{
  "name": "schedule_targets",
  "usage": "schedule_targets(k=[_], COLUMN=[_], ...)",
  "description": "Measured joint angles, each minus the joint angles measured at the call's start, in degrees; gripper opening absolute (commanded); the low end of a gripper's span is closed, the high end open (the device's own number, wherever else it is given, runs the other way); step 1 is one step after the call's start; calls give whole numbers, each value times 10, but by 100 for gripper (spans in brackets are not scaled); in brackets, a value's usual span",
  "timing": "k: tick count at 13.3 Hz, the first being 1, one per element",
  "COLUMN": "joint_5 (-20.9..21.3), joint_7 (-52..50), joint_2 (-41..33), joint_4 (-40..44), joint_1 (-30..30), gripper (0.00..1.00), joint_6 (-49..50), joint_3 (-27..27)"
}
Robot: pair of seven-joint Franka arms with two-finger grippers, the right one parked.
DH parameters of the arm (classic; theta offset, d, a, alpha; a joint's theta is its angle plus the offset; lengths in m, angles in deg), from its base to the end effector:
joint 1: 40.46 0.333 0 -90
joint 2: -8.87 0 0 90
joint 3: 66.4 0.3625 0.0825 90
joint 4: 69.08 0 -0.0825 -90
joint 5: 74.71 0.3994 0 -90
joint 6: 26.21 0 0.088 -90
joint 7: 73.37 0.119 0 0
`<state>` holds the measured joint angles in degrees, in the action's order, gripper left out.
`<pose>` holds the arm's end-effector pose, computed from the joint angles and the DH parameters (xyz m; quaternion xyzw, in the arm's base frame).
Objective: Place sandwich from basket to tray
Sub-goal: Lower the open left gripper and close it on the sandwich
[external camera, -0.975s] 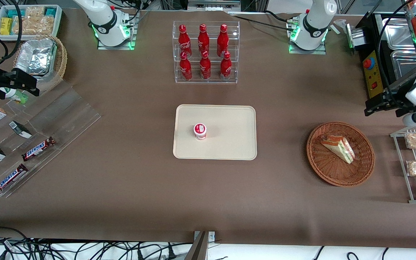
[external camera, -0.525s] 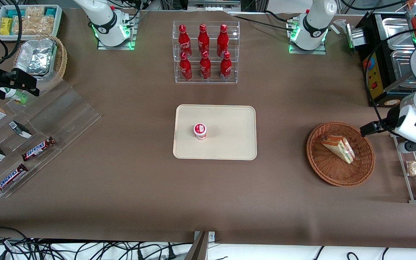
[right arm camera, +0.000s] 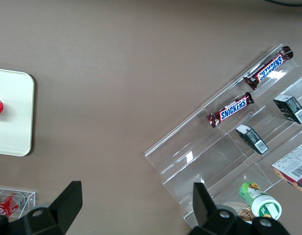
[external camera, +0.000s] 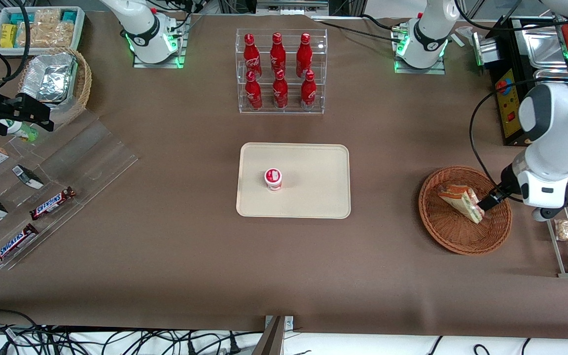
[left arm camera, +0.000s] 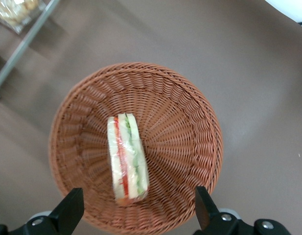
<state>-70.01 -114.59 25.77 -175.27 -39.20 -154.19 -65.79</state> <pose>0.6614 0.0243 0.3960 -0.9373 -0.3441 -0.0519 0.0185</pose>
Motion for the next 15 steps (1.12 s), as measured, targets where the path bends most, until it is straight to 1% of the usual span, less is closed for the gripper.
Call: schedule_targets(k=[2, 4, 5, 10, 13, 15], joint_5=[0, 1, 7, 67, 77, 77], joint_7=[-15, -29, -36, -98, -112, -113], joint_2=[13, 25, 30, 58, 64, 67], joint_4=[-27, -42, -46, -65, -92, -102], joint_1=[0, 0, 0, 0, 0, 0], gripper=[100, 100, 100, 100, 100, 100], joint_6=[-48, -74, -81, -120, -157, -162], joint_3=[0, 0, 0, 0, 0, 0])
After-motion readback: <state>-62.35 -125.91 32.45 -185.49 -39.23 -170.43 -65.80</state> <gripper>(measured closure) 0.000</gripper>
